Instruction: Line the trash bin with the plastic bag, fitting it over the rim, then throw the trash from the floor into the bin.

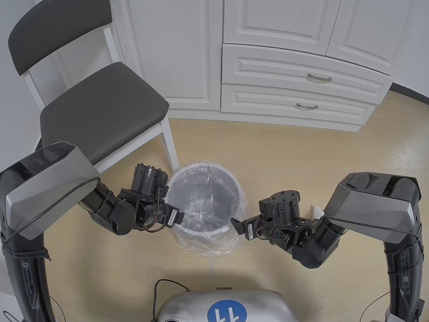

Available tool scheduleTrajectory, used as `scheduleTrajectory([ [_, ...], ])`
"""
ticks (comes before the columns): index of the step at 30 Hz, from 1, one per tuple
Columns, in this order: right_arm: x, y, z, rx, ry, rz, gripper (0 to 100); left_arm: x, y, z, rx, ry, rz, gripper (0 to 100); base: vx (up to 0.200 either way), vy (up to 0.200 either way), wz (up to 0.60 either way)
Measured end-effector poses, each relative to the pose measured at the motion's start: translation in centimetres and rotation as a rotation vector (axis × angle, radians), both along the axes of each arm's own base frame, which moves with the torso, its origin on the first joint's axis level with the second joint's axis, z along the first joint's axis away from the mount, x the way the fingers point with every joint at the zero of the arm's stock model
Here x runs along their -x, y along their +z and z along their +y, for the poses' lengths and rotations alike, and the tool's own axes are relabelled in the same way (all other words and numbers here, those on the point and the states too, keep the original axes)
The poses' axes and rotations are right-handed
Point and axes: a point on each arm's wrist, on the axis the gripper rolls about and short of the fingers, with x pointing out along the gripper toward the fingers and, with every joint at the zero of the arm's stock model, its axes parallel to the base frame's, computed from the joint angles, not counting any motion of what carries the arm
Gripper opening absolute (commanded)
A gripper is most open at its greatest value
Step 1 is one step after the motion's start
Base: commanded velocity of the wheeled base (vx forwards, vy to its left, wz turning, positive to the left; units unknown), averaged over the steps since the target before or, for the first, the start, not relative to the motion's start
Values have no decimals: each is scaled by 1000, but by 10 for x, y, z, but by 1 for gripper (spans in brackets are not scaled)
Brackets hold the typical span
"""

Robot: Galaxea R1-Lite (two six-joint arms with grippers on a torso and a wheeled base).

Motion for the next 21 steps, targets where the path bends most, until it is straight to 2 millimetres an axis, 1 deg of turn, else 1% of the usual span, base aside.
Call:
scheduleTrajectory([
  [7,3,6,-1,-2,4,-6,100,6,10,1,2,-2,-17,100,0,0,0],
  [12,8,12,-1,-5,8,-11,100,14,24,3,10,-9,-39,100,0,0,0],
  [16,14,20,-3,-5,14,-17,100,25,38,1,20,-28,-60,100,0,0,0],
  [21,27,37,-10,4,26,-33,100,44,55,-5,32,-64,-86,100,0,0,0],
])
